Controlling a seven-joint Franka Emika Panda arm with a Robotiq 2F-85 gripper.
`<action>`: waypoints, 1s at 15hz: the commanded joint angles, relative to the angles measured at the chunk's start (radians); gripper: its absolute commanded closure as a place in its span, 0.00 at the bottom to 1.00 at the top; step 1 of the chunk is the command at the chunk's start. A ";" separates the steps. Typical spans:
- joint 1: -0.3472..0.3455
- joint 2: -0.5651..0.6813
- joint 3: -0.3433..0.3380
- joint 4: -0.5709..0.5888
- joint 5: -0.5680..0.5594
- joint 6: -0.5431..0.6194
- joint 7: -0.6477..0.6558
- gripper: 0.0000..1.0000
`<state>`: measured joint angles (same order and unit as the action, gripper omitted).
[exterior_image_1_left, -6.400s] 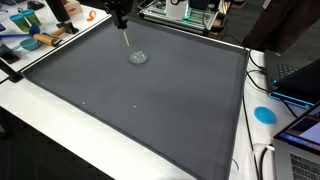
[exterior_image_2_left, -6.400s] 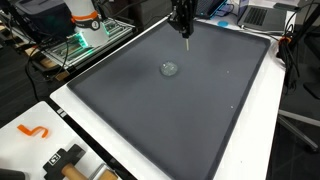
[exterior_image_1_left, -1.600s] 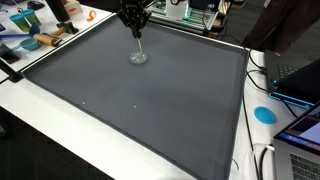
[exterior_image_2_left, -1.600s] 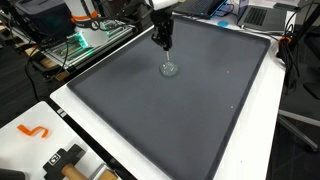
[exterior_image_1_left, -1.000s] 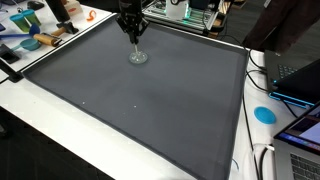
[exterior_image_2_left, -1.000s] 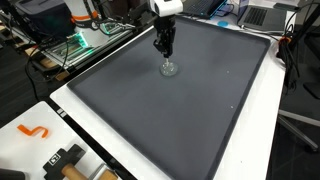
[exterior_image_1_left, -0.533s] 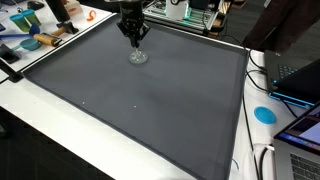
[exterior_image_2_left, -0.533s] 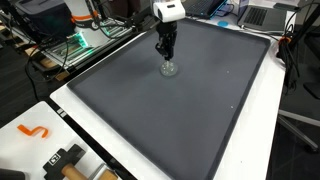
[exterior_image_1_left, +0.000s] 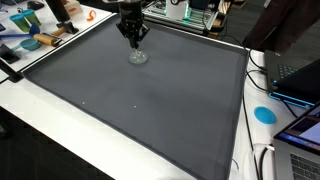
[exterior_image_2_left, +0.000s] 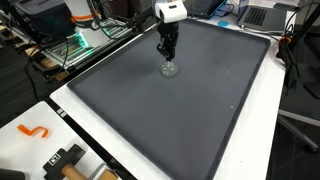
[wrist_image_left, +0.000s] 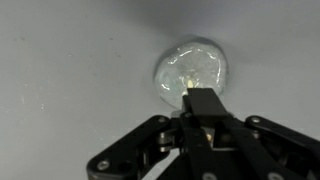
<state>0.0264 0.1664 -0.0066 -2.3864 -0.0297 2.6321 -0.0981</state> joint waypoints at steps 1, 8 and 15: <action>0.000 0.041 -0.002 0.007 -0.035 0.006 0.037 0.97; 0.000 0.004 -0.007 0.009 -0.063 -0.055 0.044 0.97; -0.004 -0.034 -0.004 0.008 -0.057 -0.074 0.050 0.97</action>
<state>0.0264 0.1612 -0.0077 -2.3748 -0.0620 2.5911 -0.0756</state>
